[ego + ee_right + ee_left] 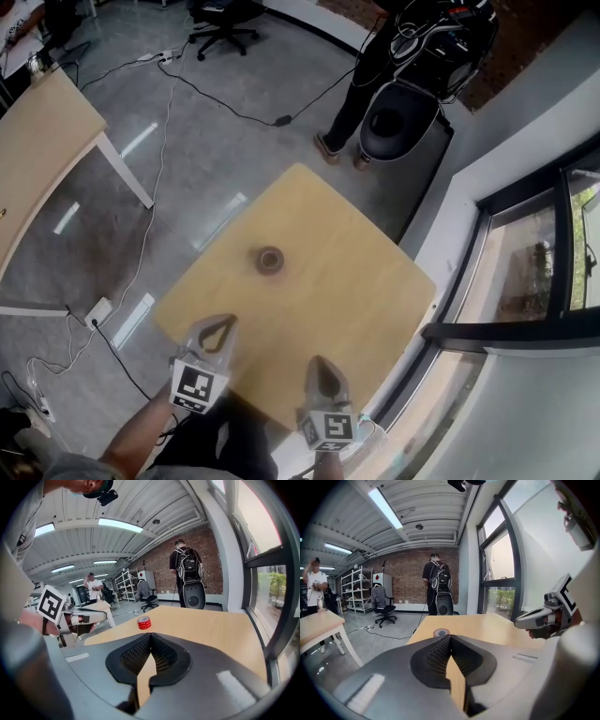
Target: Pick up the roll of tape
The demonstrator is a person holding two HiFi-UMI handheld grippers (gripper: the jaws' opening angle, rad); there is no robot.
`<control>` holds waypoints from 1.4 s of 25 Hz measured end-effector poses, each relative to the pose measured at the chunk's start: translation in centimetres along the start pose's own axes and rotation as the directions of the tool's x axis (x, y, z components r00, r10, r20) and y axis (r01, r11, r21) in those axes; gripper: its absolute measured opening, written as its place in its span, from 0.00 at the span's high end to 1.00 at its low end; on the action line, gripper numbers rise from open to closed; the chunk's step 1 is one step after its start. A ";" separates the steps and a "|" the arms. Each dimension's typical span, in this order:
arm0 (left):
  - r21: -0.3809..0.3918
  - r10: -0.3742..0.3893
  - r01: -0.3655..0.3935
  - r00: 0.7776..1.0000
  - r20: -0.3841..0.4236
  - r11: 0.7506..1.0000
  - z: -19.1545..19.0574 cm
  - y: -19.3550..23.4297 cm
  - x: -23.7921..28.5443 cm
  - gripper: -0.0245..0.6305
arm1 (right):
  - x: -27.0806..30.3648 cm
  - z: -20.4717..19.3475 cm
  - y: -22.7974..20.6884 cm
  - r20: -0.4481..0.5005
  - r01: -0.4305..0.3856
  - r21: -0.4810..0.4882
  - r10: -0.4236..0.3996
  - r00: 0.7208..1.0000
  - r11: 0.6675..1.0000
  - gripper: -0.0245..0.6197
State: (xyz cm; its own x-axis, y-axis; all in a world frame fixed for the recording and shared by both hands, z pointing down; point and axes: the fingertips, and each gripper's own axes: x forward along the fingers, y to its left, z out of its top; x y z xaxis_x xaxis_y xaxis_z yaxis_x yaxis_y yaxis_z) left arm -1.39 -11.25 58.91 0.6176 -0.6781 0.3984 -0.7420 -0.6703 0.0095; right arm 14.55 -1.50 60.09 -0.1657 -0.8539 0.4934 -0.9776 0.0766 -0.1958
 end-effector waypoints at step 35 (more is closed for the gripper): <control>-0.010 0.034 -0.035 0.996 -0.081 0.999 -2.4 2.3 13.9 0.59 | 8.6 0.9 -7.0 -0.025 -0.027 0.023 0.027 0.999 0.999 0.94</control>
State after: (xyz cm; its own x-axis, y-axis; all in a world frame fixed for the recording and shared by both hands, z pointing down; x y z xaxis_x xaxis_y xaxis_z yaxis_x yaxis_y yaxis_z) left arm 4.91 -21.47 66.63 0.5690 -0.6738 0.4714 -0.7655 -0.6434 0.0045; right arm 20.13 -9.80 64.97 -0.1956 -0.8384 0.5087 -0.9696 0.0875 -0.2287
